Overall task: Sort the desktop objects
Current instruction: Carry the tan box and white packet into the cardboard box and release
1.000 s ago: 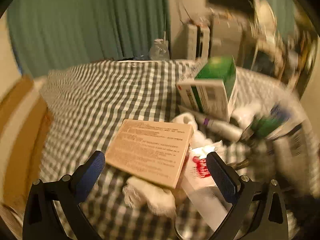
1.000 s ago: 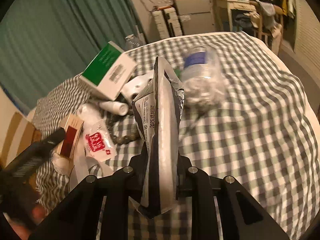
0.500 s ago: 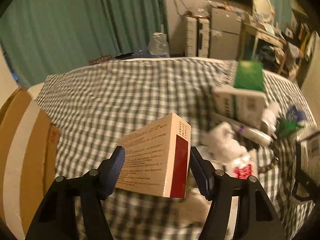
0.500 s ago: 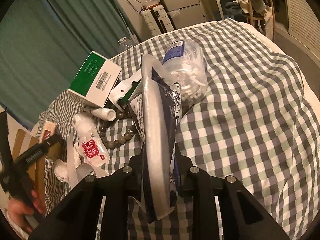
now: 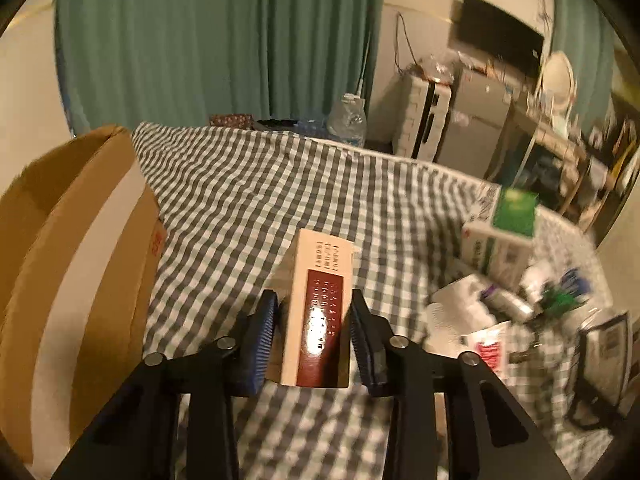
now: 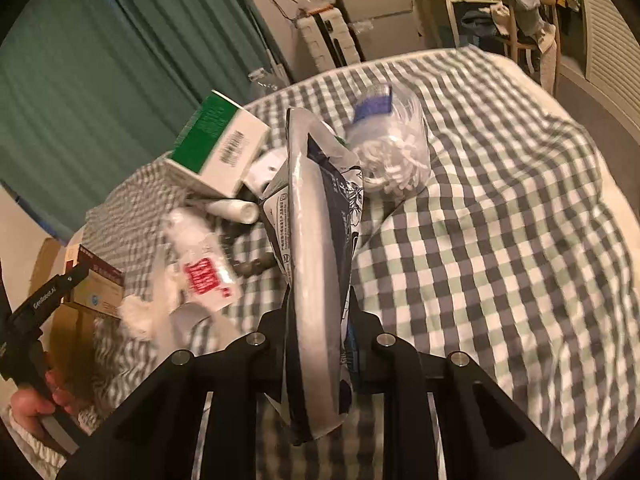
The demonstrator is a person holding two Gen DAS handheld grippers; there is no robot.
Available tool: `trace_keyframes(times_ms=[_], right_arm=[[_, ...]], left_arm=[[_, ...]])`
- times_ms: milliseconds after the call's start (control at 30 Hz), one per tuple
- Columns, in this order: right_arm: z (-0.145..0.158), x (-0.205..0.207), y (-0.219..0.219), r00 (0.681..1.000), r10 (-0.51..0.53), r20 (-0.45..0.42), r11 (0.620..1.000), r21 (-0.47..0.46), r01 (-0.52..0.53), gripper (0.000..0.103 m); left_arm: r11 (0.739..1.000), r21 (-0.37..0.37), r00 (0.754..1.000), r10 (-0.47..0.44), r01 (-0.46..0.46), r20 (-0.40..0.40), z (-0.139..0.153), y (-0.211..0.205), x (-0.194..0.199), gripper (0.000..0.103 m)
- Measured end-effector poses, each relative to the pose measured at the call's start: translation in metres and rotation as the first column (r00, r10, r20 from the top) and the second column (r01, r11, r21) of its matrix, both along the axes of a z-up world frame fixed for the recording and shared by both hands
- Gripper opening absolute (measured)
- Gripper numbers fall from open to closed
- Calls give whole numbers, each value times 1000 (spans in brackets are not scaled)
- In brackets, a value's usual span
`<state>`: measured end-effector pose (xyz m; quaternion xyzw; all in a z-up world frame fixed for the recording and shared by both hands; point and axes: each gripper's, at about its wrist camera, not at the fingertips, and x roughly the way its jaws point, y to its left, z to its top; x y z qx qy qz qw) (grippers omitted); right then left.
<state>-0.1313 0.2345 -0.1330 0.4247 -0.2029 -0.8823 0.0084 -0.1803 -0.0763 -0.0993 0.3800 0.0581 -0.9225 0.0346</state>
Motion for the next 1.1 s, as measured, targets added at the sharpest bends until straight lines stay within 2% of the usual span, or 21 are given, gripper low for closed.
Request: trace_keyframes(times_ms=[133, 267, 333, 433, 533, 600, 633, 733, 800, 867, 967, 1000, 1033, 1067, 1100], right_arm=[[32, 20, -16, 998, 53, -36, 998, 24, -52, 19], [74, 44, -49, 987, 134, -87, 991, 7, -134, 19], [95, 49, -71, 977, 183, -109, 983, 29, -181, 19], [136, 48, -118, 943, 288, -165, 958, 40, -285, 19], [169, 39, -173, 895, 393, -208, 918, 40, -394, 19], [187, 28, -219, 856, 467, -223, 882, 48, -469, 19], [191, 24, -236, 840, 492, -229, 868, 48, -495, 19], [192, 2, -306, 775, 601, -196, 794, 39, -607, 19], [181, -13, -345, 740, 655, -156, 750, 8, -662, 19], [167, -26, -379, 719, 685, -118, 723, -7, -690, 19], [148, -39, -416, 709, 702, -67, 711, 5, -703, 22], [145, -41, -423, 711, 700, -61, 713, 17, -701, 22], [144, -43, -427, 714, 698, -59, 716, 23, -698, 34], [144, -46, -429, 727, 684, -60, 729, 34, -683, 49], [146, -48, -426, 749, 660, -63, 752, 52, -658, 56]], left_arm=[[995, 98, 999, 14, -11, -30, 23, -10, 26, 32], [984, 179, 993, 23, -2, -112, 63, -27, 52, 32], [974, 226, 984, 54, -15, -167, 90, -47, 69, 32], [963, 267, 969, 102, -39, -223, 123, -82, 86, 32], [952, 284, 952, 184, -112, -243, 141, -122, 98, 32], [941, 261, 928, 282, -217, -244, 146, -152, 104, 32], [931, 217, 906, 343, -294, -248, 146, -167, 108, 32], [904, 172, 873, 425, -393, -239, 134, -199, 111, 32], [880, 187, 865, 468, -436, -184, 117, -222, 107, 32], [861, 197, 857, 497, -468, -135, 100, -237, 104, 32], [849, 224, 856, 508, -478, -98, 88, -252, 101, 33], [844, 243, 854, 512, -478, -97, 85, -255, 100, 40], [840, 255, 852, 515, -478, -98, 85, -259, 104, 45], [825, 246, 836, 541, -509, -87, 85, -261, 102, 67], [810, 240, 821, 566, -535, -80, 86, -263, 103, 94]])
